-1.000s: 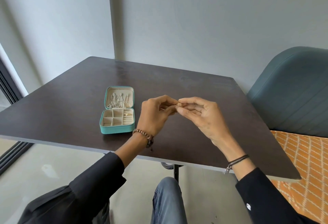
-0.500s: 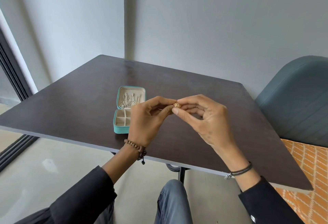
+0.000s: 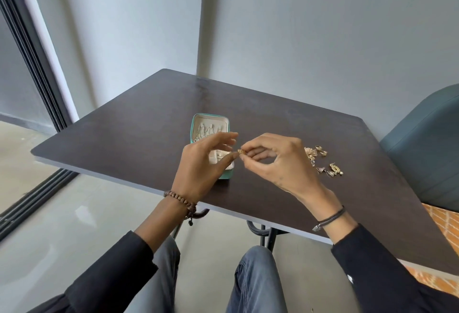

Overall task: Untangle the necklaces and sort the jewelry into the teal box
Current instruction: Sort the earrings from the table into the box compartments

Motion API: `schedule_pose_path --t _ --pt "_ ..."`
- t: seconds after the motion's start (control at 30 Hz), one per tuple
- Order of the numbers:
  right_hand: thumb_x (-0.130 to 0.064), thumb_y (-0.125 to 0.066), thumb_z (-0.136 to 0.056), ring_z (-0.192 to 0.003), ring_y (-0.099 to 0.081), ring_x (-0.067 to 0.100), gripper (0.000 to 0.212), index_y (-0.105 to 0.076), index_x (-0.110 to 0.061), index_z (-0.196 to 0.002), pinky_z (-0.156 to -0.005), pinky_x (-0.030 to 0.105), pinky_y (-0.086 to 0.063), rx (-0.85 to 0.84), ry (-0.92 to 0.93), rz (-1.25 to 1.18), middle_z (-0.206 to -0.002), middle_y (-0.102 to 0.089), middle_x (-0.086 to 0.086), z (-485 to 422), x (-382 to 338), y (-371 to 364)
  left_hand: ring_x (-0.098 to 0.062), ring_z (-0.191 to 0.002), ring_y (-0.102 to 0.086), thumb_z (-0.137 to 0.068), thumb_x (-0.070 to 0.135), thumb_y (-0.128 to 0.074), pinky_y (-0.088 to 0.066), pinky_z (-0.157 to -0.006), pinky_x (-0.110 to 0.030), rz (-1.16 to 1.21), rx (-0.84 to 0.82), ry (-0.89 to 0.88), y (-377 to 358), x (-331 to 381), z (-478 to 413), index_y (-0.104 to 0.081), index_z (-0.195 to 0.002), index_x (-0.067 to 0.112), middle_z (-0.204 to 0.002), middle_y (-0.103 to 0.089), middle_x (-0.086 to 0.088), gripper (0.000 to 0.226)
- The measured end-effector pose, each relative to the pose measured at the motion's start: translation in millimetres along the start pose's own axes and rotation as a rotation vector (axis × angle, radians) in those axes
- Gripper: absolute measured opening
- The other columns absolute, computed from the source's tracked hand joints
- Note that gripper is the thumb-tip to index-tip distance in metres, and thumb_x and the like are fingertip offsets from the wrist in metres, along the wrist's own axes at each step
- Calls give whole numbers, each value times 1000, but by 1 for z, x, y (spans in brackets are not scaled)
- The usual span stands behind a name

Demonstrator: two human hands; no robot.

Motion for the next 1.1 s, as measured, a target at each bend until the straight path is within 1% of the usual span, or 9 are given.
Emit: schedule_pose_path --t 0.1,0.17,0.23,0.37,0.5,0.6,0.77,0.93,1.1 --pt "-15 -83 -83 -77 -73 7 13 -80 -11 -95 -71 26 -63 -13 -33 -14 -87 -75 -3 -4 4 -10 -8 -104 -65 -88 27 -72 -53 -90 -33 -239 49 -2 11 -17 2 -62 -123 32 -119 -68 15 36" --pt "-15 -84 -83 -77 -73 6 13 -80 -11 -95 -72 25 -63 -36 -63 -18 -88 -75 -4 -6 9 -16 -13 -109 -61 -87 28 -72 -47 -91 -29 -339 34 46 15 -28 4 -59 -127 31 -126 -65 10 42" --pt "-13 -84 -82 -76 -73 6 12 -80 -12 -93 -71 23 -62 -47 -95 -20 -87 -76 -6 -8 13 -22 -13 -114 -56 -86 31 -73 -42 -93 -29 -328 -8 103 18 -40 6 -56 -130 30 -130 -62 9 48" --pt "-13 -83 -83 -76 -72 4 8 -81 -15 -90 -66 18 -58 -70 -142 -9 -87 -76 -10 -11 18 -30 -14 -128 -48 -85 47 -66 -39 -104 -38 -266 -64 135 19 -60 14 -48 -139 27 -141 -53 8 60" --pt "-19 -83 -83 -79 -67 3 9 -81 -23 -91 -60 19 -54 -98 -160 55 -86 -73 -18 -13 25 -36 -10 -136 -39 -84 55 -58 -33 -108 -34 -234 -90 168 18 -67 17 -40 -147 29 -153 -40 11 71" --pt "-21 -83 -82 -78 -65 4 11 -82 -25 -92 -64 12 -48 -120 -164 85 -84 -70 -22 -14 30 -42 -7 -137 -38 -83 59 -56 -36 -107 -38 -236 -101 207 18 -69 16 -37 -148 32 -155 -36 15 73" --pt "-30 -82 -82 -74 -61 -4 12 -81 -31 -94 -62 18 -43 -174 -166 153 -84 -68 -21 -14 35 -49 -9 -133 -44 -84 59 -58 -43 -102 -40 -245 -103 237 18 -68 18 -36 -147 33 -153 -39 14 72" --pt "-39 -78 -84 -88 -59 4 13 -80 -34 -95 -72 36 -56 -235 -119 256 -90 -72 -18 -18 36 -55 -10 -128 -49 -85 58 -60 -47 -100 -41 -260 -102 243 18 -68 18 -37 -147 32 -150 -45 12 70" --pt "-40 -67 -93 -98 -53 5 20 -79 -31 -107 -67 34 -54 -324 -33 451 -103 -71 -19 -20 25 -54 -10 -125 -52 -88 51 -65 -46 -98 -38 -274 -96 257 19 -66 18 -39 -146 32 -145 -50 11 67"
Point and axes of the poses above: each hand's wrist, its own z-axis away from the middle knuckle, its own y-axis out of the back of the hand, x = y × z, the point moved 1 cm from there along -z, towards the middle knuckle
